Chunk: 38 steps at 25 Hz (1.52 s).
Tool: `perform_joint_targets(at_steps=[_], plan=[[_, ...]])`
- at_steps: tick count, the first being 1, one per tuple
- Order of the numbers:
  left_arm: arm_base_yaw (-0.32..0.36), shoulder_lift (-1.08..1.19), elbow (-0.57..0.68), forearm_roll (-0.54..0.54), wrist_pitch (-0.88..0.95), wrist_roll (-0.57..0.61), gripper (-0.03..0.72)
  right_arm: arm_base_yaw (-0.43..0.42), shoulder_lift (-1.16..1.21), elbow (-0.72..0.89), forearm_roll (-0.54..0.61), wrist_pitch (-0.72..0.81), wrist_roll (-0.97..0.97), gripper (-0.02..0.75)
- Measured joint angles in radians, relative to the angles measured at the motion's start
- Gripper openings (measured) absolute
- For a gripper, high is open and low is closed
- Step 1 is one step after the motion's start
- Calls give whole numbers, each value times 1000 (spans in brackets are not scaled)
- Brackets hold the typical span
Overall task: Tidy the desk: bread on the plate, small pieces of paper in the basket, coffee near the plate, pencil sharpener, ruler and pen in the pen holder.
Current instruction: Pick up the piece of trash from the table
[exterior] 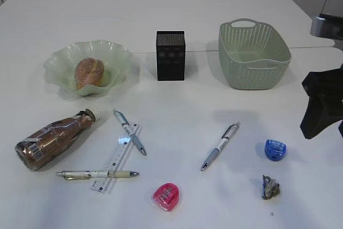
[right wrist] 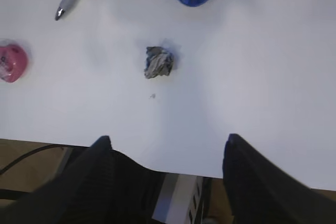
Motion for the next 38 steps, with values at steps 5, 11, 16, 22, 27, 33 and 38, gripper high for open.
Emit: perform_joint_targets(at_steps=[5,11,16,22,27,33,38], plan=[[0,0,0,-31,0,-7,474,34,19,0,11,-5,0,512],[0,0,0,-47,0,-9,474,58,130,0,18,-40,0,512],[0,0,0,-47,0,-9,474,88,247,0,19,-67,0,512],[0,0,0,-47,0,-9,474,105,356,0,20,-99,3,512],[0,0,0,-47,0,-9,473,112,394,0,20,-127,3,512],[0,0,0,-47,0,-11,474,114,483,0,20,-180,3,512],[0,0,0,-47,0,-11,474,114,511,0,20,-204,5,512]])
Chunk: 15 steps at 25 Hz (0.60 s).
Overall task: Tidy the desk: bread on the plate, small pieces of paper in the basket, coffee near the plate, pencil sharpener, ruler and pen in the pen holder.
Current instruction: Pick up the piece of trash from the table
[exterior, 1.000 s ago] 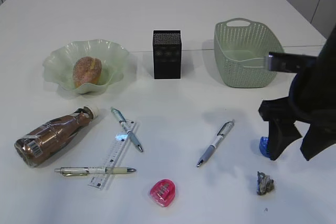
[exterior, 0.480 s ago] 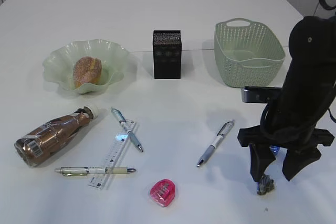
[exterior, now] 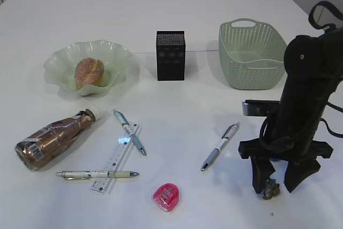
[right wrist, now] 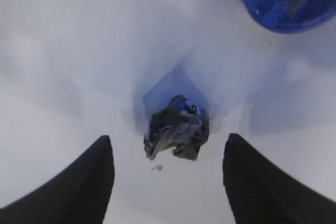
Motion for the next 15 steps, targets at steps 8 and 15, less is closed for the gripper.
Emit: perform_joint_targets(at_steps=[8,15], plan=[[0,0,0,0,0,0,474,0,6,0,0,-26,0,512],[0,0,0,0,0,0,473,0,34,0,0,-24,0,512]])
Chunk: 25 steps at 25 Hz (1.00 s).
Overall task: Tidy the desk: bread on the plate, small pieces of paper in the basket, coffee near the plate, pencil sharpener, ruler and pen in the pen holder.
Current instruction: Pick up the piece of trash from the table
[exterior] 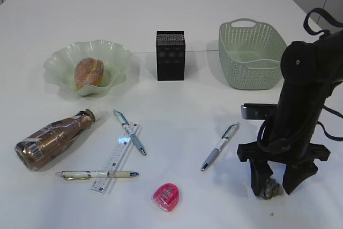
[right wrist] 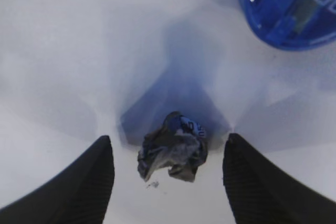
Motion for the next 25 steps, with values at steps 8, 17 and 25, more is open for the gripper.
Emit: perform_joint_targets(at_steps=[8,17,25], plan=[[0,0,0,0,0,-2,473,0,1,0,-2,-10,0,497],[0,0,0,0,0,-2,473,0,1,0,-19,-10,0,190],[0,0,0,0,0,-2,473,0,1,-8,-29,2,0,34]])
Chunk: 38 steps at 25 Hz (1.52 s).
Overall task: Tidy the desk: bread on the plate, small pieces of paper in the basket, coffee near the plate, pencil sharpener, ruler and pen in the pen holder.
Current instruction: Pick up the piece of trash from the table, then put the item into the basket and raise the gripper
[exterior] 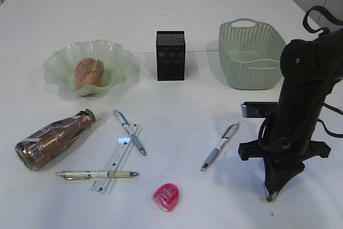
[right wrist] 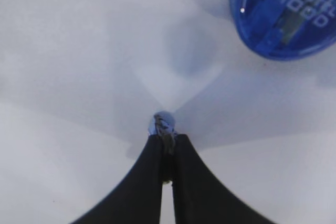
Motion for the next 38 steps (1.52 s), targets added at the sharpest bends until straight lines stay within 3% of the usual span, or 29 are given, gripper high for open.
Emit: perform_joint_targets(at_steps=[9,21,23,38], plan=[[0,0,0,0,0,0,472,0,2,-103,-13,160,0,29],[0,2,0,0,0,0,470,0,4,-365,-36,190,-2,29],[0,2,0,0,0,0,470,0,6,-504,-78,200,5,29],[0,2,0,0,0,0,468,0,156,-930,-329,216,55,29]])
